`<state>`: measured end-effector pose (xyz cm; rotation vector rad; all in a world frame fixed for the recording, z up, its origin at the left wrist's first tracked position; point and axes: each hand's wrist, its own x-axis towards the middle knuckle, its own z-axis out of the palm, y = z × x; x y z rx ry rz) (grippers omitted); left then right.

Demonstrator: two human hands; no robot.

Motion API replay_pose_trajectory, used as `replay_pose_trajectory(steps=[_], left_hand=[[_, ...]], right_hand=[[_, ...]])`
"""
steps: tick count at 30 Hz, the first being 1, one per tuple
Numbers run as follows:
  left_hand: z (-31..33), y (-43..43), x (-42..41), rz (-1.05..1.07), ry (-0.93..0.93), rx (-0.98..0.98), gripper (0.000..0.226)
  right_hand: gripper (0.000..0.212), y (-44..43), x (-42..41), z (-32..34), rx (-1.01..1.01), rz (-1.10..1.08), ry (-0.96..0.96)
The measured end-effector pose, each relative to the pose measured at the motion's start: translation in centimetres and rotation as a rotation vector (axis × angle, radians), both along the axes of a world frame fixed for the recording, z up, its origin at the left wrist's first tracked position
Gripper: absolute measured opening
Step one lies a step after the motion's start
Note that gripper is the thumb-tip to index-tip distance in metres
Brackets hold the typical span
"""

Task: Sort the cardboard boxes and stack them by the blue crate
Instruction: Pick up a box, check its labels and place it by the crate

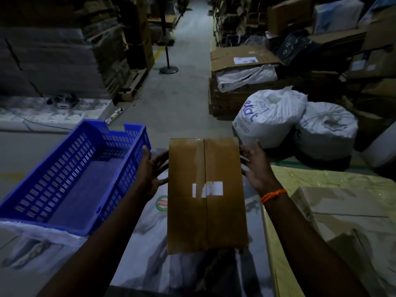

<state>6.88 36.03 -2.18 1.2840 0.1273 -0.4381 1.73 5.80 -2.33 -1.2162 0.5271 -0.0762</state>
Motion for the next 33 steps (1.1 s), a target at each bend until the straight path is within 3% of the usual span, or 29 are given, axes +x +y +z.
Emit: replay_pose_trajectory(steps=[5, 18, 27, 33], left_hand=[[1.5, 0.9, 0.2, 0.017, -0.006, -0.129, 0.081], [-1.5, 1.9, -7.3, 0.038, -0.015, -0.006, 0.055], [-2.0, 2.3, -8.2, 0.073, -0.020, 0.063, 0.052], [-0.1, 1.4, -6.8, 0.099, -0.123, 0.117, 0.052]], right_hand=[[0.073, -0.2, -1.8, 3.1, 0.070, 0.000, -0.121], [0.067, 1.5, -11.5, -1.0, 0.050, -0.076, -0.059], [0.056, 2.6, -12.8, -1.2, -0.007, -0.131, -0.016], [0.032, 2.3, -10.3, -0.1, -0.189, -0.147, -0.003]])
